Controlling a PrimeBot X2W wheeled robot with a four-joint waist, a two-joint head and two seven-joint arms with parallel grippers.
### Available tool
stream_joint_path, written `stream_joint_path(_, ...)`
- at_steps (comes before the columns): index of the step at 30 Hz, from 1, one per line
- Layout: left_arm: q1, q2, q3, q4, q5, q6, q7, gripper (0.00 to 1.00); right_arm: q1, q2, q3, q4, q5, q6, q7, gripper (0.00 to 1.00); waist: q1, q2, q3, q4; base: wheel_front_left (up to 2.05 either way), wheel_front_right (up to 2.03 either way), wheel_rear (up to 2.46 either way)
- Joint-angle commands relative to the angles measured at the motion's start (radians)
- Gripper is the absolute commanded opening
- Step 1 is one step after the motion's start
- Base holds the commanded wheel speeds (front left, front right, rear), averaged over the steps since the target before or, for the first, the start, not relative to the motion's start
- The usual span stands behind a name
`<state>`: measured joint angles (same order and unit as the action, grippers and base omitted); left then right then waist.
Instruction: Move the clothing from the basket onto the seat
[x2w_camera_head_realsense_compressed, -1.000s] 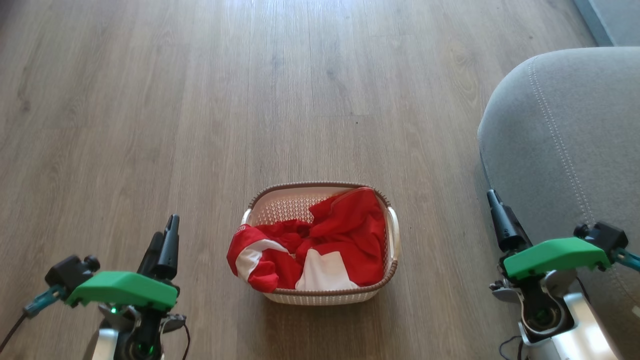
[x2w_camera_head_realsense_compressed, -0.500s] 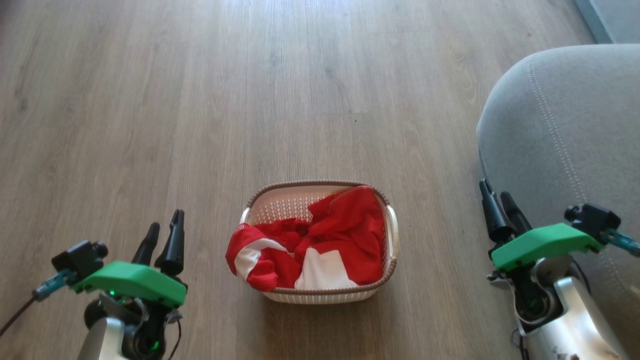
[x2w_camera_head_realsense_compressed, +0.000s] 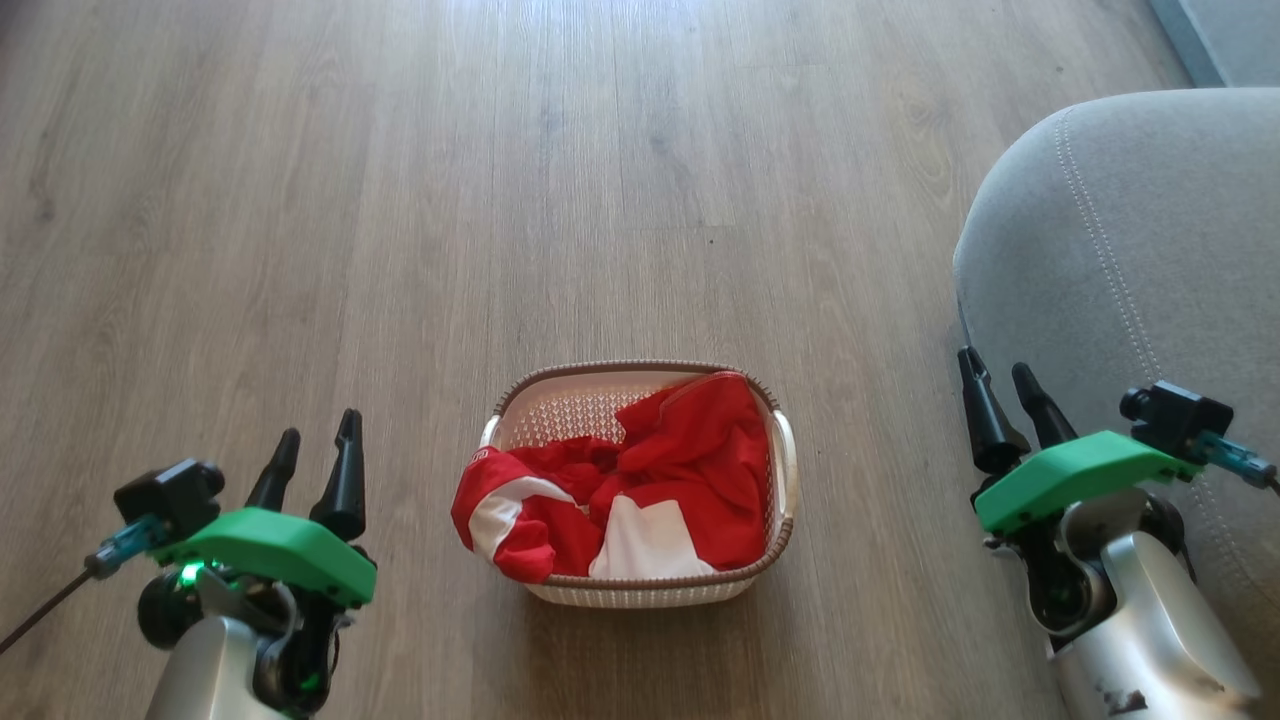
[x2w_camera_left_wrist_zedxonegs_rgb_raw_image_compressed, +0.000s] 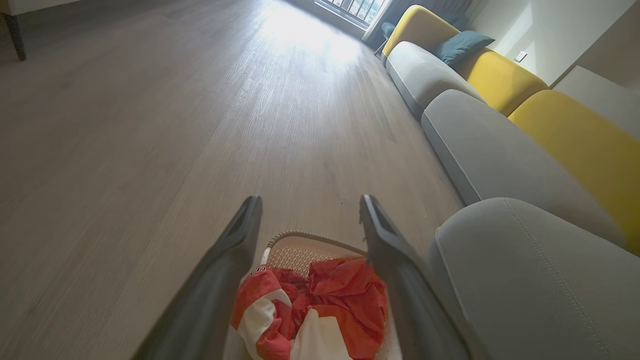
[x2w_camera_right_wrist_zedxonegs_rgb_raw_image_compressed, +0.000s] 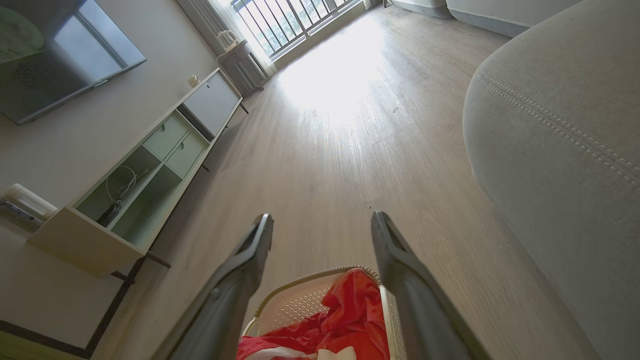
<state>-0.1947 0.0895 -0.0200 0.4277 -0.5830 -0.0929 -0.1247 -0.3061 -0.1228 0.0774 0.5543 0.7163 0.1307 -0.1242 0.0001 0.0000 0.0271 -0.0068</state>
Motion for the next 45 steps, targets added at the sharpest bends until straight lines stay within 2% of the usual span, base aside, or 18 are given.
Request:
stream_joint_path(1, -0.068, 0.029, 0.026, -0.024, 0.048, 0.007, -0.017, 1.0, -0.072, -0.014, 0.016, -0.02, -0.043, 0.0, -0.017, 1.0, -0.0001, 0.0, 0.0, 0.0, 0.0, 0.0, 0.0)
stream_joint_path(16, -0.097, 0.043, 0.045, -0.01, 0.219, 0.037, -0.058, 1.0, -0.113, -0.015, -0.013, 0.01, -0.237, 0.0, -0.058, 1.0, -0.0001, 0.0, 0.0, -0.002, 0.0, 0.0, 0.0)
stream_joint_path(34, -0.141, 0.044, 0.065, -0.01, 0.438, 0.039, -0.111, 1.0, -0.171, -0.023, -0.004, 0.025, -0.454, 0.0, -0.111, 1.0, -0.0001, 0.0, 0.01, -0.001, 0.0, 0.0, 0.0)
stream_joint_path(45, -0.159, 0.032, 0.109, 0.002, 0.536, 0.046, -0.137, 1.0, -0.192, -0.02, -0.043, 0.035, -0.574, 0.0, -0.138, 1.0, -0.0001, 0.0, 0.02, -0.003, 0.0, 0.0, 0.0)
